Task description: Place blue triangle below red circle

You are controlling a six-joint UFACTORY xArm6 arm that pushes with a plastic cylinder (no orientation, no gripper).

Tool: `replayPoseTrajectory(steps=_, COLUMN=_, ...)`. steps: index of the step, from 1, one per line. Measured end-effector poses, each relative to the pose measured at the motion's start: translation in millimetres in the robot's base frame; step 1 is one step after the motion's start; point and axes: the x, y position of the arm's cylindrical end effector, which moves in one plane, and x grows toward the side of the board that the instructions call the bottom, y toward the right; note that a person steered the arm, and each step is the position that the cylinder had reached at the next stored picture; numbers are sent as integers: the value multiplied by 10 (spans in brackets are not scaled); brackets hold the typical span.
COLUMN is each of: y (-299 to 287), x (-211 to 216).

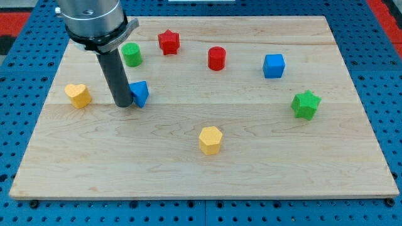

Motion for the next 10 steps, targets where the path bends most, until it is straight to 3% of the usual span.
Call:
replayPoseTrajectory(steps=1, y=-35, x=-230)
replayPoseTrajectory(steps=3, y=181, x=-205)
replayPoseTrajectory(steps=5, y=14, x=-427)
replayPoseTrajectory(steps=10, y=1653, x=-177)
